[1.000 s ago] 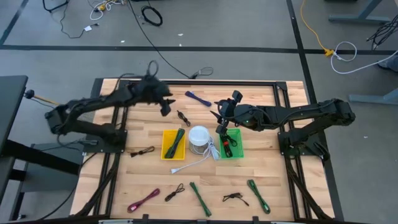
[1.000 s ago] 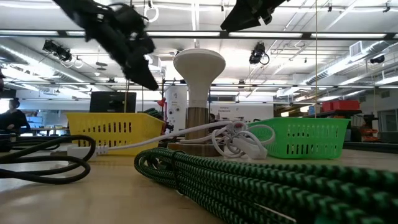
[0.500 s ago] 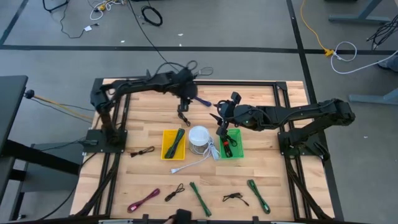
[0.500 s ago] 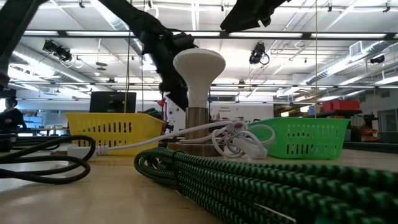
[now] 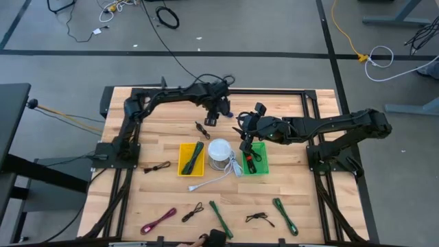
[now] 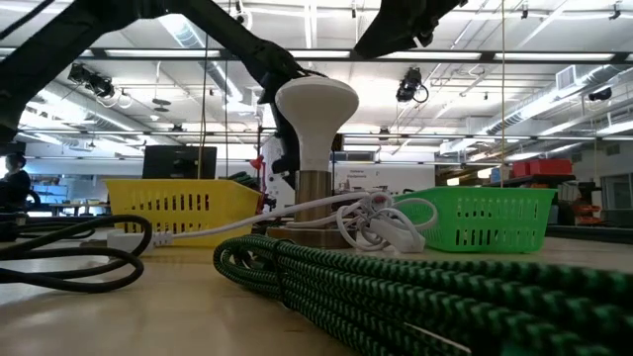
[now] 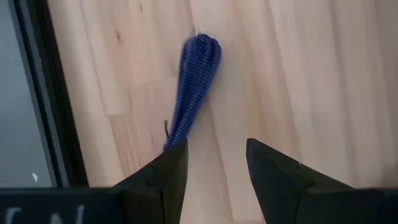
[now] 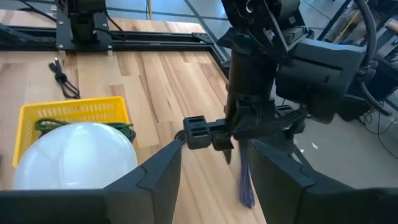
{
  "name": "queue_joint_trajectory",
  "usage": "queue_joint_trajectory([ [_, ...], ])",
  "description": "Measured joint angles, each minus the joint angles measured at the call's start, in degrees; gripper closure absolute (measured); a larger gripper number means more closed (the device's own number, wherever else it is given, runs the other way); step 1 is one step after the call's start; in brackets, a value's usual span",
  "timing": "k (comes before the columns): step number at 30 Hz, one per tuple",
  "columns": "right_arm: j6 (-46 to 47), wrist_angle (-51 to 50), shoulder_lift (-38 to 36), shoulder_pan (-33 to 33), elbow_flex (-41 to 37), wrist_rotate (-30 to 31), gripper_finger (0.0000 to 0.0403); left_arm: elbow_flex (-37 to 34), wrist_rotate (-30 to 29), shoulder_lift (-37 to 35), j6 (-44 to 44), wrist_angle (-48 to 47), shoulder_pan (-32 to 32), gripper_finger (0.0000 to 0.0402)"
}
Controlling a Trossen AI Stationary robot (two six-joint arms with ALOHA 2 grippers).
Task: Pick & Place USB Port
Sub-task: Put the black blue charger cable into the yellow basket
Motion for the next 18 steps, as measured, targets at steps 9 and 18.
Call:
queue_joint_trajectory([
  [9,0.8,-1.6,0.0,0.0,0.0,0.0,0.0214,0.7,3.7,1.5,0.8,2.2,0.2,0.0232],
  [18,1.2,-1.8,0.0,0.0,0.0,-0.4,0.0214,0.7,11.0,1.4,-3.6,4.9,0.0,0.0232],
])
